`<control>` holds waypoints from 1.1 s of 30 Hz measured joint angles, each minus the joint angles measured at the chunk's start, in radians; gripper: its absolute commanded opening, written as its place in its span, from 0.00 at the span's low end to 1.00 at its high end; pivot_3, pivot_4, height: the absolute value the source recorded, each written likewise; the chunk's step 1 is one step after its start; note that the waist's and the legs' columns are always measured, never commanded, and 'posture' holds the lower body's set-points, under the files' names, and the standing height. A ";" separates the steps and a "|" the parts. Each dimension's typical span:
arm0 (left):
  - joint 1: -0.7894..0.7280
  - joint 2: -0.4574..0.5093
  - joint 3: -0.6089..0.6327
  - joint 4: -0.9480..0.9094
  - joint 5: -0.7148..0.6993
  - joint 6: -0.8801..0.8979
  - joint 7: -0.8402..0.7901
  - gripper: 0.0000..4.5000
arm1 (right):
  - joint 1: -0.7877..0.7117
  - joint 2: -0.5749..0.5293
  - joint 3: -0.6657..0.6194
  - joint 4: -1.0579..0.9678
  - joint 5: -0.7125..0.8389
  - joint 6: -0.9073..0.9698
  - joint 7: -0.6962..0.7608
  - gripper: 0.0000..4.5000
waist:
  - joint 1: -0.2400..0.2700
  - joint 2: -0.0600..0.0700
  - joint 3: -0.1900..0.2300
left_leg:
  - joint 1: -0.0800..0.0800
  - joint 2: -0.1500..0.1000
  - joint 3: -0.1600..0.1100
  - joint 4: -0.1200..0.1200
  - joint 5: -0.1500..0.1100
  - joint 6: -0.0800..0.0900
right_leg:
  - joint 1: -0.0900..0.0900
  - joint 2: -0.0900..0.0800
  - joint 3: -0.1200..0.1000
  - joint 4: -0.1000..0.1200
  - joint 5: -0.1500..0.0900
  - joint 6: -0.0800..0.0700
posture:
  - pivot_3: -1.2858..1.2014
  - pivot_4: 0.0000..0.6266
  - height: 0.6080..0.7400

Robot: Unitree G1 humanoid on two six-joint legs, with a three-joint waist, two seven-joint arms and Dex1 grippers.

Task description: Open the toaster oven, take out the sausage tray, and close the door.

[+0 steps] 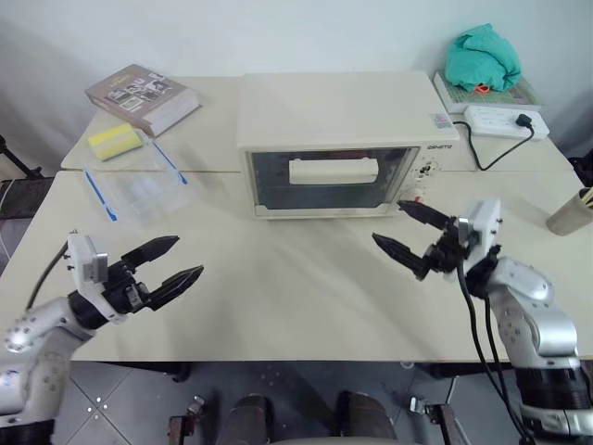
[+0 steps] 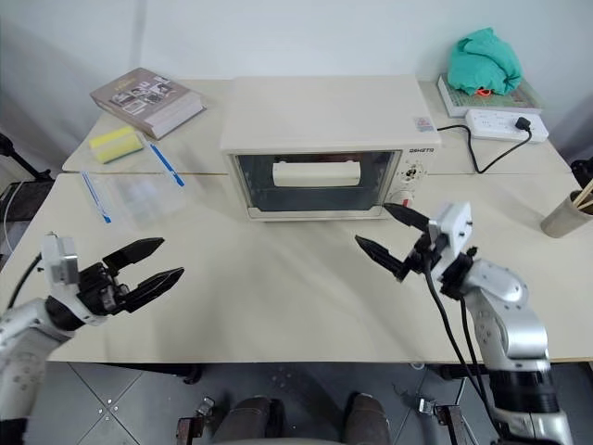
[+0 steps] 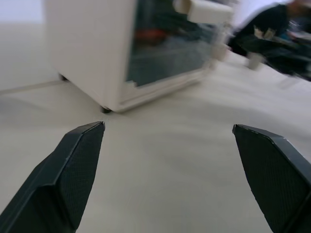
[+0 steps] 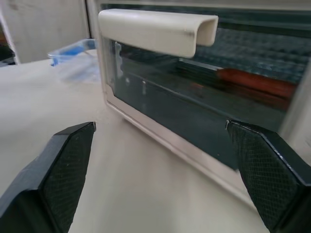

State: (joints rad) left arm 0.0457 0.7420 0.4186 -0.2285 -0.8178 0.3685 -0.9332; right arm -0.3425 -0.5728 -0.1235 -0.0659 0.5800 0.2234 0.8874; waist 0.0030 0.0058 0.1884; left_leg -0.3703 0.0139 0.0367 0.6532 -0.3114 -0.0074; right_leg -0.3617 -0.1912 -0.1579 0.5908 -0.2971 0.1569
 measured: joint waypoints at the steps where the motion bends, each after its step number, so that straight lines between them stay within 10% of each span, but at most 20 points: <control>1: -0.012 0.000 -0.001 0.001 0.000 0.006 -0.003 1.00 | -0.024 0.000 0.008 0.020 -0.002 0.013 0.009 1.00 | 0.002 0.000 0.000 | 0.000 0.000 0.000 0.000 0.000 0.000 | -0.001 0.000 0.000 0.000 0.000 0.000 | 0.52 0.24 1.00; 22: -0.017 -0.119 -0.044 -0.036 0.044 -0.022 0.037 1.00 | -0.183 0.074 0.040 0.062 -0.003 -0.004 0.159 1.00 | -0.005 0.000 0.000 | -0.003 0.002 0.005 -0.002 -0.001 -0.002 | -0.008 0.002 0.003 0.002 0.000 0.000 | 0.52 0.24 1.00; 33: -0.078 -0.128 -0.035 -0.031 0.007 0.024 0.051 0.86 | 0.048 -0.010 0.081 -0.093 -0.090 -0.111 0.277 1.00 | -0.006 -0.001 0.000 | -0.005 0.003 0.007 -0.002 -0.002 -0.002 | -0.011 0.003 0.005 0.002 0.000 0.000 | 0.52 0.24 1.00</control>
State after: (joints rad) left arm -0.0323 0.6140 0.3837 -0.2590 -0.8104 0.3924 -0.8821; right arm -0.2942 -0.5830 -0.0421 -0.1587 0.4900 0.1121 1.1647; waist -0.0028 0.0051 0.1886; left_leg -0.3750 0.0167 0.0441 0.6510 -0.3130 -0.0098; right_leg -0.3731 -0.1878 -0.1533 0.5929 -0.2968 0.1569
